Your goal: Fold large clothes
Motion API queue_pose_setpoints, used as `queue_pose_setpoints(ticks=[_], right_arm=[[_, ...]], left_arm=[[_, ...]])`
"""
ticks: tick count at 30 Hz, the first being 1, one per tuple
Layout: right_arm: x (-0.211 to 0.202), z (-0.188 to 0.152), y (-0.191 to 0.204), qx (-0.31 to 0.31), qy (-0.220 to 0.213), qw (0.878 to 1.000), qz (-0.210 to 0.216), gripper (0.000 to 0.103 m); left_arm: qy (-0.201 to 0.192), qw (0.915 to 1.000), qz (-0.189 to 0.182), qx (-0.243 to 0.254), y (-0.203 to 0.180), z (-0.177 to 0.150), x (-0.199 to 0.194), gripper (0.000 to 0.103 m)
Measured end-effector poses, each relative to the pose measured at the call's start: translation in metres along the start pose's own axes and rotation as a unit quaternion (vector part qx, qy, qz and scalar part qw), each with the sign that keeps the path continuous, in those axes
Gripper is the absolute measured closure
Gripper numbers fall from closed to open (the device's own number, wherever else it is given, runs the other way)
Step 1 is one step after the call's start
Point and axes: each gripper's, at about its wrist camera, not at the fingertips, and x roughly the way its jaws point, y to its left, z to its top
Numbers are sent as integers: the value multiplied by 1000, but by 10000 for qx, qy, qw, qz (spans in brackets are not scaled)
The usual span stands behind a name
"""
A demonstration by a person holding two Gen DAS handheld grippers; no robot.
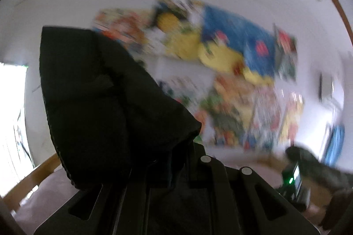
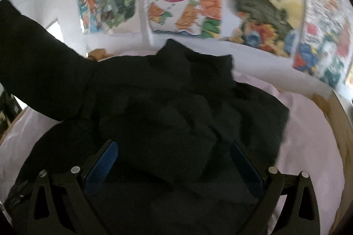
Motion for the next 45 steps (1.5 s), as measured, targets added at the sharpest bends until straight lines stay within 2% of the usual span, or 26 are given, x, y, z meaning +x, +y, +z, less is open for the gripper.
queue_pose_setpoints(ticks=[3, 9, 11, 15, 16, 18, 20, 23, 27, 30, 32, 34, 37, 39, 42, 45], right_arm=[[-8, -9, -20, 53, -220, 9997, -109, 0], [-5, -22, -64, 557, -406, 9975, -164, 0], [-3, -26, -81, 721, -411, 9963, -220, 0], [-4, -36, -119, 1135, -408, 9923, -283, 0], [-4, -38, -127, 1187, -541, 9910, -303, 0], [-1, -44, -148, 1431, -479, 9881, -291, 0], [4, -50, -164, 1640, -418, 9854, -166, 0], [11, -59, -187, 2061, -406, 9771, 329, 0], [22, -66, -208, 2717, -441, 9539, 1197, 0], [26, -69, -218, 3077, -520, 9334, 1771, 0], [30, -71, -223, 3333, -547, 9169, 2126, 0], [36, -74, -226, 3626, -586, 8953, 2522, 0], [42, -79, -229, 3937, -653, 8692, 2919, 0], [45, -79, -229, 3989, -705, 8621, 3046, 0], [51, -78, -227, 4007, -597, 8679, 2875, 0], [59, -77, -219, 3889, -398, 8877, 2433, 0]], left_arm=[[470, 9972, -64, 576, -47, -4, 38, 97], [948, 9855, -247, 1385, -114, -46, 91, 97], [1063, 9840, -290, 1398, -133, -63, 112, 97], [1458, 9831, -364, 1045, -154, -104, 149, 97], [1590, 9816, -399, 978, -159, -117, 162, 97], [1862, 9765, -469, 980, -167, -141, 183, 97], [2097, 9714, -606, 939, -172, -163, 201, 97], [2329, 9647, -780, 949, -175, -190, 217, 97], [2681, 9544, -949, 905, -170, -214, 223, 97], [3001, 9440, -1104, 810, -167, -226, 234, 89], [3199, 9354, -1314, 740, -165, -232, 239, 77], [3251, 9310, -1535, 637, -165, -233, 239, 59], [3282, 9248, -1820, 628, -169, -232, 235, 46], [3277, 9205, -2014, 687, -172, -231, 230, 43], [3338, 9138, -2262, 490, -168, -229, 222, 40], [3380, 9109, -2365, 54, -152, -221, 211, 40]])
